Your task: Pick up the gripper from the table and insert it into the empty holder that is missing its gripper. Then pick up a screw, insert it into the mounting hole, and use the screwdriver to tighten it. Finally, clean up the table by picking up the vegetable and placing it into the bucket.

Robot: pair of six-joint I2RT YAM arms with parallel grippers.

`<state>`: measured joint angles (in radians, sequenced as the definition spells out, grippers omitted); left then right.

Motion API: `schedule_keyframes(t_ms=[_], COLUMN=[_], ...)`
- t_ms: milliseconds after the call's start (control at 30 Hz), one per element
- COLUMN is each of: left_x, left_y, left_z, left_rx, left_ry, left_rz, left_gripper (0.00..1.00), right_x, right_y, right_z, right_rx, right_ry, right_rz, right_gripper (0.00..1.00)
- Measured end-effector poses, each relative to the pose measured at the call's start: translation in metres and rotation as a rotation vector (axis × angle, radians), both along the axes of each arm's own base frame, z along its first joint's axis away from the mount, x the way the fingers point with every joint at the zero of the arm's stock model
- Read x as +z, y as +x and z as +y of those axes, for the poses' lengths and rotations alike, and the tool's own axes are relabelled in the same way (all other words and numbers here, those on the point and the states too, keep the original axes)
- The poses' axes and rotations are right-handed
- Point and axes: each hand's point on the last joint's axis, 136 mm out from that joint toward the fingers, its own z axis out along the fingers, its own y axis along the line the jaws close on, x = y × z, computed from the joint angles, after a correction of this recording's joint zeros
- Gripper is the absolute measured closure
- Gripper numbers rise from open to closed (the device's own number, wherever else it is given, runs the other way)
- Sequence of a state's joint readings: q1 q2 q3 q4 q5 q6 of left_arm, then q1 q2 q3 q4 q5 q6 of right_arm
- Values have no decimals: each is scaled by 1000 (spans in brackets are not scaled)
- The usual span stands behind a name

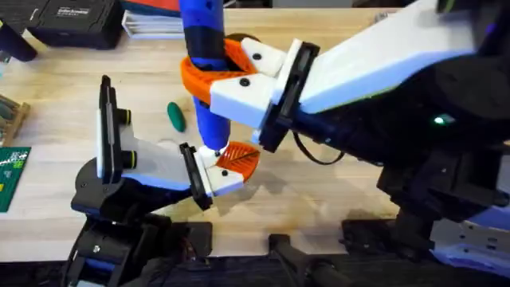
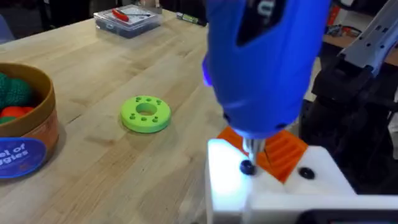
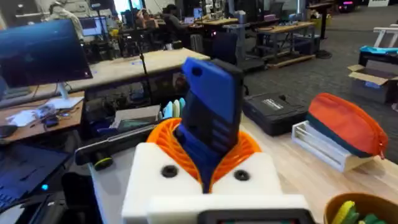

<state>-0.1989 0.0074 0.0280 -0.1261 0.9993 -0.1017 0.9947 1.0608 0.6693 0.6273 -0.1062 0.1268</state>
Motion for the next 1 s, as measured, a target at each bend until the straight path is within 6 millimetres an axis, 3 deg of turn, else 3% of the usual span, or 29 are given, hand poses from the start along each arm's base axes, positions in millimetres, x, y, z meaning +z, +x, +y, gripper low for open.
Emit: schedule_keyframes(t_ms=[800,1000], left_x=[0,0], left_y=[0,0], left_z=[0,0], left_rx=[0,0], left_ry=[-1,0], left_rz=[1,1], left_gripper=[993,993], right_x=[-4,12], right_y=[2,2], right_z=[3,-1], right_rx=[0,-5], right_ry=[-7,49], right_rz=[5,-32], right_gripper=[977,977])
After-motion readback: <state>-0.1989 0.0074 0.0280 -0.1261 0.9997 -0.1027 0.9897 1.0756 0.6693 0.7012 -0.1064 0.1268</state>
